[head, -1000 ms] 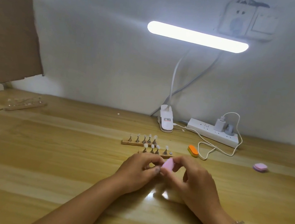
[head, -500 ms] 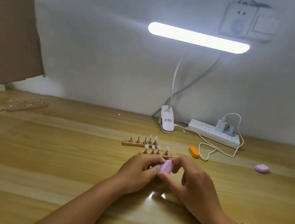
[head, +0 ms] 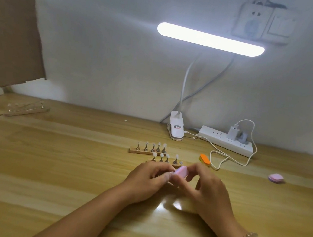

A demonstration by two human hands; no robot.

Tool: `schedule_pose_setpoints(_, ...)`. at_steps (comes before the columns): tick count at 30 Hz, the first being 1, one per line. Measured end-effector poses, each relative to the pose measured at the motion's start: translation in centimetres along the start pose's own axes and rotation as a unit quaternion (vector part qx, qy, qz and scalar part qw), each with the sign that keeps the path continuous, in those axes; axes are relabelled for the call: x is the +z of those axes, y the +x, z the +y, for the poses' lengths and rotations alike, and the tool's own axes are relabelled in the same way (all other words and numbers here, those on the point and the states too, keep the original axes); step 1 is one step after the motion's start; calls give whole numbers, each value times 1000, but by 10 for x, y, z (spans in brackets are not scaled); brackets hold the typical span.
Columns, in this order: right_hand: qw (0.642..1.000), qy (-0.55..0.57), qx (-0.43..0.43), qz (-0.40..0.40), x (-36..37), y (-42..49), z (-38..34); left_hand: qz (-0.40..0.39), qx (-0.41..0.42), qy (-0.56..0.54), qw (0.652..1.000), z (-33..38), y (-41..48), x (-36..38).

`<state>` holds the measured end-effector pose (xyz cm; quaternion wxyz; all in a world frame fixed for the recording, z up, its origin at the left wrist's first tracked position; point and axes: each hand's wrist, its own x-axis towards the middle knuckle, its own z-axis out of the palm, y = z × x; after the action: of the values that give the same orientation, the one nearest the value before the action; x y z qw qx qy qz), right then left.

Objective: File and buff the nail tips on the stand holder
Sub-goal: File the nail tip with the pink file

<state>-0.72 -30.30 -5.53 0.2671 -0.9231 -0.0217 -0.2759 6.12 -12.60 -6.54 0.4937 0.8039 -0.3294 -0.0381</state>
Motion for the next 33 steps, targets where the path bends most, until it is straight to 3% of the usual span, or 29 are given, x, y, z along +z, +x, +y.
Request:
schedule_pose_setpoints(5,999,-18,-39,-16,2,-3,-1,18,25,9,999,-3,1,1)
schedule_pose_setpoints(8,1000,17,10,-9,0,1,4,33,20,15,999,-6,1,1)
schedule_pose_setpoints(12,999,-1,-38,-22,1,0,2,21,27,15,999,-5,1,1)
schedule_pose_setpoints(15,999,30,-8,-17,0,1,4,32,26,11,999,-6,1,1)
schedule_pose_setpoints(19,999,6,-51,-16,1,-1,1,25,30,17,999,-4,1,0)
schedule_pose_setpoints(22,1000,19,-12,0,0,0,2,22,21,7,1000,-2,0,0)
schedule_pose_setpoints(25,998,-21,-56,-1,1,-2,-2,17,17,10,1000,0,0,0)
schedule_pose_setpoints(29,1000,-3,-5,6,-1,-1,-1,19,18,16,1000,0,0,1)
schedule_pose_setpoints(33,999,-14,-41,-10,0,-3,-6,20,15,34,999,-2,1,1)
